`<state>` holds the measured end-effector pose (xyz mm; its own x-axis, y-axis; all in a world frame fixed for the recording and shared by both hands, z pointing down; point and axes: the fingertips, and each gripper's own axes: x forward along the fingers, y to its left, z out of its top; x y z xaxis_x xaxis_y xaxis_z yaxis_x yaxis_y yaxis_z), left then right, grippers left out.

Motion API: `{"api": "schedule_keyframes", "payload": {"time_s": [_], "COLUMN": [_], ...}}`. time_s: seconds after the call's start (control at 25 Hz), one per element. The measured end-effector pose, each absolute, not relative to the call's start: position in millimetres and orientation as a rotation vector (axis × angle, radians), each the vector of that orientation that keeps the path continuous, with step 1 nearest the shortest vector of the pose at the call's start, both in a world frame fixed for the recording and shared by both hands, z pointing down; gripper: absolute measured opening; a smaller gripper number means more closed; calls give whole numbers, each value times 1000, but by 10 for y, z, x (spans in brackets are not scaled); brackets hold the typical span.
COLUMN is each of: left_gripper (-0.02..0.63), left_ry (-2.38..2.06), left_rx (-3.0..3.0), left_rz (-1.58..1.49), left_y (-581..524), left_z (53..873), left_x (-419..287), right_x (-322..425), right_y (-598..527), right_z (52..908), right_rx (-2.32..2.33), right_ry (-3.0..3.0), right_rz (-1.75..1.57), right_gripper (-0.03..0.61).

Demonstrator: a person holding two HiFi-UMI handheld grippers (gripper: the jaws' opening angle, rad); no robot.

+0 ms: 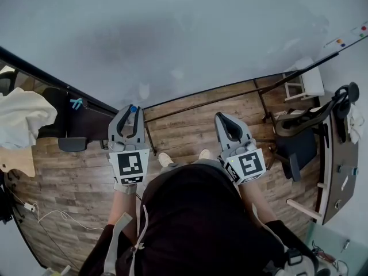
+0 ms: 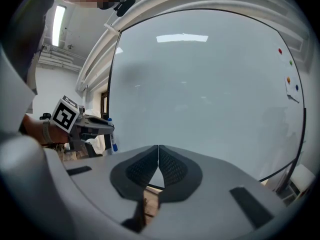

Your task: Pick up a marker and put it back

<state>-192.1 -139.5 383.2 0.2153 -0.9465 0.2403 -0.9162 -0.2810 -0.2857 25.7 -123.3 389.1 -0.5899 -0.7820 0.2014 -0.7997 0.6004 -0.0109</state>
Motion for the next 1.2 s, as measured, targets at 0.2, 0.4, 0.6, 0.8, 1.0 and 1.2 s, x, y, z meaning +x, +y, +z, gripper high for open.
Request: {"api": "schedule_keyframes", "payload": {"time_s": [0.2,0.4,0.6,0.8,1.0,1.2], "left_gripper": [74,74,74,74,74,74], "left_ry": [1784,1700,1590,1487,1400,1347], "left_rx": [-2424,-2510,-2612,-2695,-2771,-2832], "left_rz": [-521,-472,-427,-373,-339,-318], "left_y": [-1358,-1368,-1391,-1411,-1408,-1383], "left_z": [3757,3791,3831,3846,3882,3926], "left_x": [-1698,-1352,-954,-607,-271,-31], "right_x": [382,548,805,1096,1354,1528], "right_y": [-1190,-1122,-1053,-979,-896,-821], "right_z": [3845,3824,3814,3815,3815,3826], "right_rx": [1341,1361,1416,1480,1532,1560], "right_ry": [-2652,-2638,-2610,-2562,-2527,-2510], "right_rz": [144,139,139,143,151,162], "right_gripper": [15,15,15,15,15,15]}}
